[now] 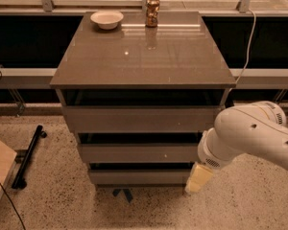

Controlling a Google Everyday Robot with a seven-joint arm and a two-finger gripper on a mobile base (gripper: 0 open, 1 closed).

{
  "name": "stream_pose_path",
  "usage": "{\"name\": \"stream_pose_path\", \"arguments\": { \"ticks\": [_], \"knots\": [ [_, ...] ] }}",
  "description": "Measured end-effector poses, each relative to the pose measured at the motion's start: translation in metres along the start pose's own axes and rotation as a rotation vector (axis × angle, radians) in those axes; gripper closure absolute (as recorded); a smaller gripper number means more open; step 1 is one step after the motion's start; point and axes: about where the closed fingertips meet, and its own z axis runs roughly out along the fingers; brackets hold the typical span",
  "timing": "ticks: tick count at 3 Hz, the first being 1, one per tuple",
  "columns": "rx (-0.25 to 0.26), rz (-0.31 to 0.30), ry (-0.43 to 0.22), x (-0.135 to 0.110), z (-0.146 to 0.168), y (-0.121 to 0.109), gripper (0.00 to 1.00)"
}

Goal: Open middle drawer

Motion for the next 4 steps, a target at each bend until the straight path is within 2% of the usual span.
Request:
{"name": "stream_pose_path", "arguments": {
  "ticks": [1,2,3,4],
  "knots": [
    [0.000,0.009,-0.008,-0.003,0.009,0.000,0.00],
    [-0.012,0.059,-0.042,-0.002,0.041,0.000,0.00],
    [-0.033,0.112,-0.123,-0.005,0.083,-0.007,0.00],
    [-0.062,0.143,-0.166,-0.005,0.116,-0.011,0.00]
  ]
}}
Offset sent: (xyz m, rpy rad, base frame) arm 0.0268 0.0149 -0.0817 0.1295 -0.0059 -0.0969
